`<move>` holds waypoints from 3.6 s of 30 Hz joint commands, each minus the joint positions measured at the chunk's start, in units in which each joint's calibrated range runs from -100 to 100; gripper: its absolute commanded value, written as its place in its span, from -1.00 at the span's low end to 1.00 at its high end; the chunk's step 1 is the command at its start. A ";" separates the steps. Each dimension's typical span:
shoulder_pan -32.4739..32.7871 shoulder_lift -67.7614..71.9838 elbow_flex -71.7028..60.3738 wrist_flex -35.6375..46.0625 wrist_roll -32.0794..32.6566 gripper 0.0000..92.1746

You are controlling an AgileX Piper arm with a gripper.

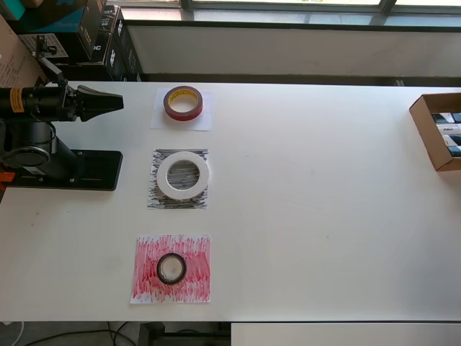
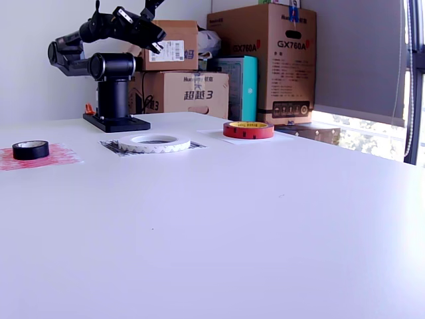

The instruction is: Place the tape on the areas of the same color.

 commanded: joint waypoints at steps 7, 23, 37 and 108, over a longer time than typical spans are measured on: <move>0.76 38.05 -44.91 13.09 10.53 -0.91; 2.18 78.18 -93.80 47.37 23.71 -0.91; 8.26 86.13 -87.98 62.90 40.66 -0.91; 10.55 101.57 -45.46 22.93 37.30 -0.90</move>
